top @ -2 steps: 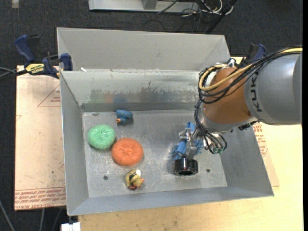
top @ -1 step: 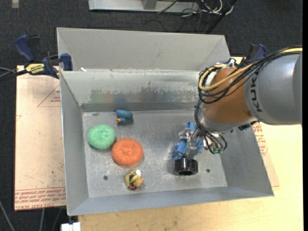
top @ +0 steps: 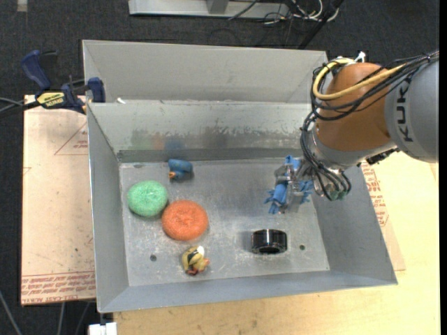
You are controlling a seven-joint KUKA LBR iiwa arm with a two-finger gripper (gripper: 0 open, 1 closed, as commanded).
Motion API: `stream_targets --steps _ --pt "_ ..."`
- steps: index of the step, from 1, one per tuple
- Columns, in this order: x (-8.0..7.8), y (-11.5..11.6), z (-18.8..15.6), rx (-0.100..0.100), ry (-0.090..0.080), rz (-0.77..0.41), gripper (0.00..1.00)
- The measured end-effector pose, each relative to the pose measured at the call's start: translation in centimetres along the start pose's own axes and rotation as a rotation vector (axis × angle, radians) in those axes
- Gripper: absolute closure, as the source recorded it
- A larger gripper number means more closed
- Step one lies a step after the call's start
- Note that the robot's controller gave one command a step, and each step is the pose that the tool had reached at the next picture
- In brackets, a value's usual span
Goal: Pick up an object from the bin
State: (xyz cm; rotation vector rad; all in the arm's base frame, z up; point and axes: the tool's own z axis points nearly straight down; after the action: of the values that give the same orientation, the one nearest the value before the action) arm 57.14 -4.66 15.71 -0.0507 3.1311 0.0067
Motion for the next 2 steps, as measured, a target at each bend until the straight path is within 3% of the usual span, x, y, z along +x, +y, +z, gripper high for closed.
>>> stream_targets --steps 1,2 --pt "0.0 0.0 0.0 0.0 0.0 0.0 1.0" --pt "-0.2 -0.2 -7.5 -0.001 -0.003 0.038 1.0"
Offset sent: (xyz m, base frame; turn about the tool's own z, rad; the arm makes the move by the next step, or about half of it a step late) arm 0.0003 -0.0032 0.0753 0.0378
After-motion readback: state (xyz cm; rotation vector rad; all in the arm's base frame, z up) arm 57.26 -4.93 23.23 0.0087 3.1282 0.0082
